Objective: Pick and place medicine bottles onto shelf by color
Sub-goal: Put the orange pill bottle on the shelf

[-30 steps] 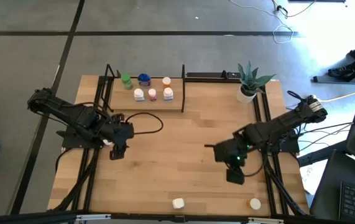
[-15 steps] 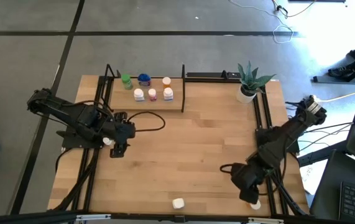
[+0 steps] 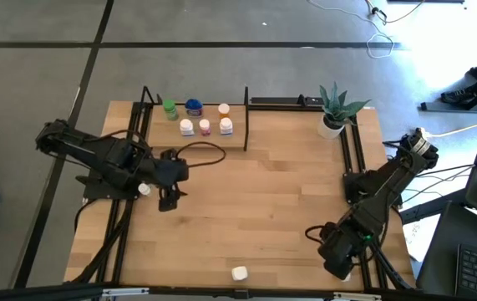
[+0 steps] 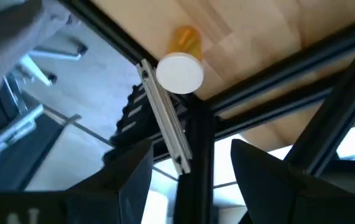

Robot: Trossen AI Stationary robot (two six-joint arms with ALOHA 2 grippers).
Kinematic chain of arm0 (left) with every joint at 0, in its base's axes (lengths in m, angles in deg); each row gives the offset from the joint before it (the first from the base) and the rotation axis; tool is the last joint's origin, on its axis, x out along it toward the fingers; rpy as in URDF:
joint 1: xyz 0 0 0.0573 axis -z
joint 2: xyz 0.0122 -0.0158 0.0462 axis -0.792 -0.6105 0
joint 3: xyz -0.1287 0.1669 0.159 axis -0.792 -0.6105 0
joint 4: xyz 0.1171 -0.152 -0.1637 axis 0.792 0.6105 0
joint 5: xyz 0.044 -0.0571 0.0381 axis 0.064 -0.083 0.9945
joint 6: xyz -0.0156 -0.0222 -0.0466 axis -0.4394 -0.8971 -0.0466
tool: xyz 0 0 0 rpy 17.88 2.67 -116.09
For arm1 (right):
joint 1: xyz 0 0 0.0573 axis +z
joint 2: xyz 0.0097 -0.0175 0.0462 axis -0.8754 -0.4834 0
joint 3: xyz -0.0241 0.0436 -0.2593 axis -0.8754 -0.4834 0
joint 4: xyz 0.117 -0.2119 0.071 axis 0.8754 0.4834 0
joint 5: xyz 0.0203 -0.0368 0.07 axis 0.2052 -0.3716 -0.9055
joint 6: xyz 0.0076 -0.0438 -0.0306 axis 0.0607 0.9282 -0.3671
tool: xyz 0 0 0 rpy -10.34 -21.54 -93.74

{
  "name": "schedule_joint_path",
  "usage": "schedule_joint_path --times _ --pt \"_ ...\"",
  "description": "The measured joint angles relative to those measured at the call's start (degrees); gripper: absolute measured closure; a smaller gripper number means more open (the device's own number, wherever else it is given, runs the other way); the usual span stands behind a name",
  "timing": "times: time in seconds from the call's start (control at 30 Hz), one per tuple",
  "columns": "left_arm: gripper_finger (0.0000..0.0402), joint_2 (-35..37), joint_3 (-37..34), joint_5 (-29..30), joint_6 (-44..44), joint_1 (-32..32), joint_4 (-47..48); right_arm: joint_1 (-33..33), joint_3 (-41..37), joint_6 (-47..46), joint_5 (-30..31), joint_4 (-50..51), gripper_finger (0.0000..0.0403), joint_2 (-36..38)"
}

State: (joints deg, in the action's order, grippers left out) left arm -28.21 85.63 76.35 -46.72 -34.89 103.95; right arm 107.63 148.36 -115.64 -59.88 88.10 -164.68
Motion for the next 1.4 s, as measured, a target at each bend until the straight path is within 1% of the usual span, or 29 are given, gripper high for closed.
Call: schedule_joint_path --times 0.17,0.27,0.4,0.47,0.57,0.63,0.7,1.03,1.33,1.4 --pt "0.0138 0.00 0.00 0.00 -0.25 -2.07 -0.63 0.09 0.00 -8.37 0.38 0.83 0.0185 -0.10" --pt "0.0138 0.00 0.00 0.04 -0.29 -3.48 -0.63 0.12 -1.26 -10.16 -0.08 0.61 0.0185 -0.35" --pt "0.0138 0.00 0.00 -0.09 -0.21 -5.35 -0.63 0.58 -3.69 -8.62 -0.03 0.35 0.0185 -0.37" --pt "0.0138 0.00 0.00 -2.08 1.19 -6.10 -0.72 0.66 -4.41 -8.17 0.42 -0.34 0.0185 -0.37" --pt "0.0138 0.00 0.00 -6.50 5.75 -6.65 -1.60 0.66 -5.19 -5.50 0.82 -1.94 0.0185 -0.39" --pt "0.0138 0.00 0.00 -7.63 7.40 -6.63 -2.11 0.64 -5.89 -3.63 1.30 -3.19 0.0185 -0.37" --pt "0.0138 0.00 0.00 -7.53 7.50 -6.65 -2.64 0.66 -6.60 -2.11 2.18 -4.18 0.0185 -0.37" --pt "0.0138 0.00 0.00 -7.34 7.50 -6.61 -2.70 0.66 -6.64 -1.76 2.02 -5.75 0.0185 -0.37" --pt "0.0138 0.00 0.00 -7.32 7.50 -6.61 -2.70 0.66 -6.64 -0.43 5.99 -7.58 0.0185 -0.37" --pt "0.0138 0.00 0.00 -7.34 7.50 -6.61 -2.70 0.64 -6.64 -0.64 6.07 -7.56 0.0185 -0.37"
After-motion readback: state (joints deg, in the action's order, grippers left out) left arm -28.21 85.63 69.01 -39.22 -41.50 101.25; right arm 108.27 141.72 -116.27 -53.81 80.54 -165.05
